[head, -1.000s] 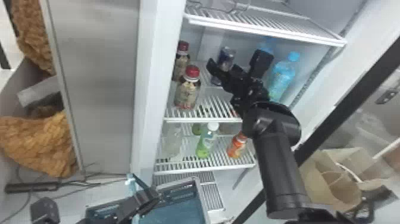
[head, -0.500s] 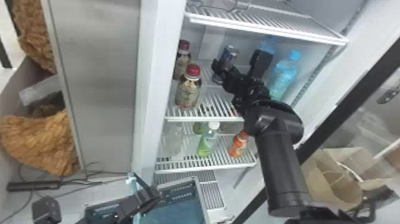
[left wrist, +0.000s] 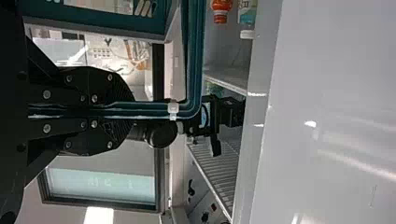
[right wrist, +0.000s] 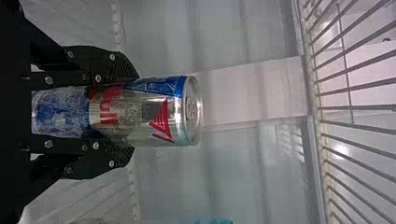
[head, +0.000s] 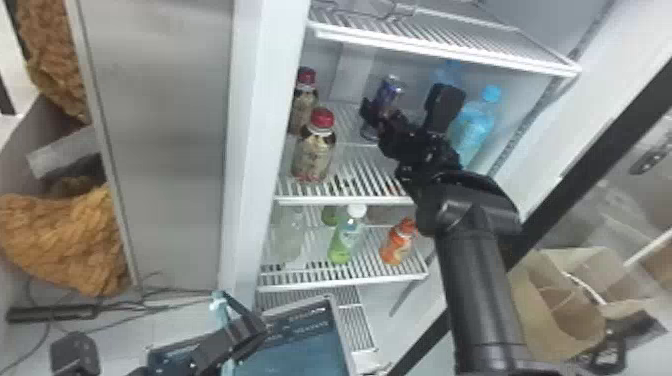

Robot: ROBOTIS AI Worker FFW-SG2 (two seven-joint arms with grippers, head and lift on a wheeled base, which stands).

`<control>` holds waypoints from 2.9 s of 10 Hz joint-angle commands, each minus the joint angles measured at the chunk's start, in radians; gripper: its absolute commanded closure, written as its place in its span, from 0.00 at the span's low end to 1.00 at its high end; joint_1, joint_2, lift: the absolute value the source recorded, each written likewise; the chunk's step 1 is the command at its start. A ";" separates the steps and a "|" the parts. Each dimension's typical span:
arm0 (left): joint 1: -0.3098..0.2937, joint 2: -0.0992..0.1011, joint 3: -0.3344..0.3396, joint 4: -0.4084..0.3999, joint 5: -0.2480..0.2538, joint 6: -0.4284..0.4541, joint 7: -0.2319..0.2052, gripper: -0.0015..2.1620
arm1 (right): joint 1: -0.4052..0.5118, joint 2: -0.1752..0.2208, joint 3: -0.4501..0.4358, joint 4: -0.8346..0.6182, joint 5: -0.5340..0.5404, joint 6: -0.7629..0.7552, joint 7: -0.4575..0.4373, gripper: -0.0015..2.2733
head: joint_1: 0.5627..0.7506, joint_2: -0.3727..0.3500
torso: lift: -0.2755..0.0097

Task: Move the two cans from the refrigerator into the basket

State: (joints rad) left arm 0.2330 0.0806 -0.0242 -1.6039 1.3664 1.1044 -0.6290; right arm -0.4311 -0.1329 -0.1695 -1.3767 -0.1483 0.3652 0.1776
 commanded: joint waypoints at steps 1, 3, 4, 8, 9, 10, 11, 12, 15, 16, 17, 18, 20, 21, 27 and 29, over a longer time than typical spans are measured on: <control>0.000 0.001 -0.002 0.000 0.004 0.000 0.000 0.55 | 0.056 -0.007 0.000 -0.100 0.001 0.040 -0.001 0.56 | 0.64 0.03 | 0.86; 0.003 0.002 -0.002 0.000 0.004 -0.002 -0.001 0.55 | 0.110 -0.014 0.000 -0.171 -0.009 0.064 -0.003 0.56 | 0.68 0.03 | 0.86; 0.005 0.002 -0.002 0.000 0.004 -0.002 -0.001 0.55 | 0.137 -0.019 0.000 -0.215 -0.023 0.086 -0.004 0.56 | 0.70 0.03 | 0.86; 0.007 0.005 -0.004 0.000 0.004 -0.002 -0.001 0.55 | 0.259 -0.039 -0.002 -0.377 -0.077 0.128 -0.003 0.56 | 0.70 0.03 | 0.86; 0.007 0.005 -0.004 0.000 0.004 -0.002 -0.001 0.55 | 0.296 -0.047 -0.002 -0.426 -0.089 0.143 -0.003 0.56 | 0.70 0.03 | 0.86; 0.007 0.005 -0.004 0.000 0.004 -0.002 -0.003 0.55 | 0.328 -0.054 -0.002 -0.470 -0.105 0.150 -0.003 0.56 | 0.70 0.03 | 0.86; 0.010 0.005 -0.004 0.000 0.004 -0.002 -0.003 0.55 | 0.362 -0.062 -0.008 -0.512 -0.117 0.153 -0.004 0.56 | 0.70 0.03 | 0.86; 0.010 0.005 -0.004 0.000 0.006 -0.002 -0.005 0.55 | 0.399 -0.063 -0.024 -0.556 -0.119 0.162 -0.003 0.56 | 0.70 0.03 | 0.86; 0.012 0.005 -0.004 0.000 0.004 -0.002 -0.005 0.55 | 0.492 -0.080 -0.068 -0.676 -0.139 0.202 -0.003 0.56 | 0.70 0.03 | 0.86; 0.012 0.005 -0.004 0.000 0.004 -0.002 -0.005 0.55 | 0.534 -0.083 -0.082 -0.725 -0.151 0.216 -0.003 0.56 | 0.70 0.03 | 0.86; 0.015 0.005 -0.004 0.000 0.004 -0.002 -0.006 0.55 | 0.581 -0.085 -0.088 -0.779 -0.171 0.229 -0.001 0.56 | 0.70 0.03 | 0.86; 0.015 0.005 -0.002 0.000 0.004 -0.002 -0.006 0.55 | 0.637 -0.085 -0.098 -0.841 -0.191 0.241 -0.001 0.56 | 0.70 0.03 | 0.86; 0.017 0.007 -0.002 0.000 0.004 -0.002 -0.008 0.55 | 0.745 -0.085 -0.126 -0.959 -0.225 0.270 -0.001 0.56 | 0.70 0.03 | 0.86; 0.017 0.007 -0.002 0.000 0.004 -0.002 -0.008 0.55 | 0.797 -0.083 -0.134 -1.008 -0.249 0.283 0.002 0.56 | 0.70 0.03 | 0.86; 0.017 0.008 0.002 0.000 0.004 -0.005 -0.008 0.55 | 1.003 -0.025 -0.138 -1.194 -0.316 0.408 0.099 0.56 | 0.70 0.03 | 0.86; 0.017 0.007 0.008 0.000 0.004 -0.010 -0.009 0.55 | 1.032 -0.004 -0.128 -1.184 -0.310 0.452 0.143 0.56 | 0.70 0.03 | 0.86</control>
State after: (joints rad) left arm 0.2503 0.0876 -0.0171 -1.6039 1.3700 1.0951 -0.6382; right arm 0.5922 -0.1412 -0.3004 -2.5631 -0.4607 0.8098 0.3187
